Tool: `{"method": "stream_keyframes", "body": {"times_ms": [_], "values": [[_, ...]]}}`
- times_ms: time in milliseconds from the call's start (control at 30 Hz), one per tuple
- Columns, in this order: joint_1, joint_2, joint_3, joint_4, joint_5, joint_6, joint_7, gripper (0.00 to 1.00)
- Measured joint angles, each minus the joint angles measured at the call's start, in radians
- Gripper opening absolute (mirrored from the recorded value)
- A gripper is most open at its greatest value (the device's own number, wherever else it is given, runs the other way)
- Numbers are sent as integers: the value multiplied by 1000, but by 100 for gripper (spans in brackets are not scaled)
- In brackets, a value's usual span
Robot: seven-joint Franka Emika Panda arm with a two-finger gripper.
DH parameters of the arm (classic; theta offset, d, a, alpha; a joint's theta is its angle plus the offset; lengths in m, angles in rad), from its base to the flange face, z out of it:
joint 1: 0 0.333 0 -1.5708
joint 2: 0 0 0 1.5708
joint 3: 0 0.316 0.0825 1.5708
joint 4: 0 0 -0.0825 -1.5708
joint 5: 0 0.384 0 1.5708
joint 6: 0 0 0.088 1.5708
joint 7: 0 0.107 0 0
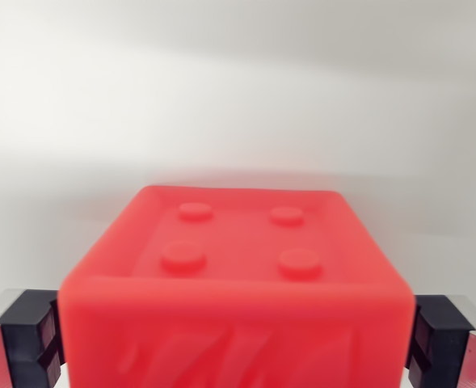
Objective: Destack cube
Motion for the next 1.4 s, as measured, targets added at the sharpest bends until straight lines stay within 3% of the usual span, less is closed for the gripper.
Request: {"method": "stream_keyframes", "body": {"times_ms": [567, 1400], "values": [[0, -65, 0, -21, 0, -39, 0, 100], [-2, -245, 5, -46, 4, -191, -1, 100]]}}
